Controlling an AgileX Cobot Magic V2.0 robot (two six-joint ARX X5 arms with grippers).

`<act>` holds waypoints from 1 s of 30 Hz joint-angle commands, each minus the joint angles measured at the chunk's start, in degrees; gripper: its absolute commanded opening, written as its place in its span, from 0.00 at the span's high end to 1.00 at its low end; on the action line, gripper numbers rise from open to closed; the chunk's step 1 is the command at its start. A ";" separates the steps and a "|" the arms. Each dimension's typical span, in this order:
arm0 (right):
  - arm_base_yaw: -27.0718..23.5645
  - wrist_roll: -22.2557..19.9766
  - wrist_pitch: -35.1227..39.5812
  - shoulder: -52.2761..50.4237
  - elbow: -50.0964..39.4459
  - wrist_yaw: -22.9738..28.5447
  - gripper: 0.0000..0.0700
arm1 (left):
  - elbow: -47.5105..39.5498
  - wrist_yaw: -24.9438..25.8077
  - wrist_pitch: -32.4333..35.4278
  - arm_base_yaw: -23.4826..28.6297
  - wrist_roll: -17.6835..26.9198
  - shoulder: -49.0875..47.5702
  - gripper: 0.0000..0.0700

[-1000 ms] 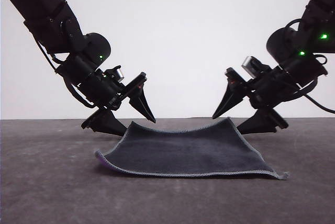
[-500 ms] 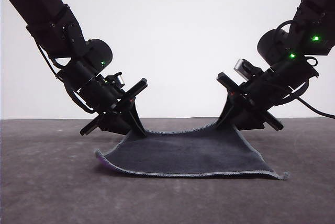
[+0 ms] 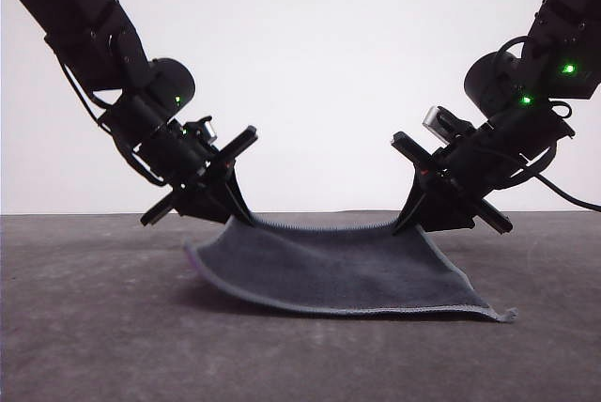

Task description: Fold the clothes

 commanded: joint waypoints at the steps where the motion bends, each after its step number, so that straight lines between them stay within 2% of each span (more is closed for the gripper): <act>1: 0.15 -0.04 0.81 -0.21 1.27 -0.09 0.99 | 2.26 0.34 -1.45 -0.04 2.33 1.53 0.99; 8: 0.15 -0.41 -0.47 -1.81 1.27 -0.68 0.99 | 4.71 0.96 -8.41 -0.14 5.84 1.39 0.99; 14: 0.37 -3.73 -3.47 -3.99 1.27 -0.42 0.99 | 4.72 0.92 -12.31 -0.27 9.80 -0.27 0.99; 23: 0.69 -9.05 -10.54 -6.96 0.95 0.19 0.99 | 4.34 -0.05 -14.55 -1.50 11.69 -5.35 0.99; 30: 1.79 -9.33 -7.67 -12.03 -4.64 4.34 0.99 | 2.58 -2.11 -17.49 -3.06 14.18 -7.70 0.99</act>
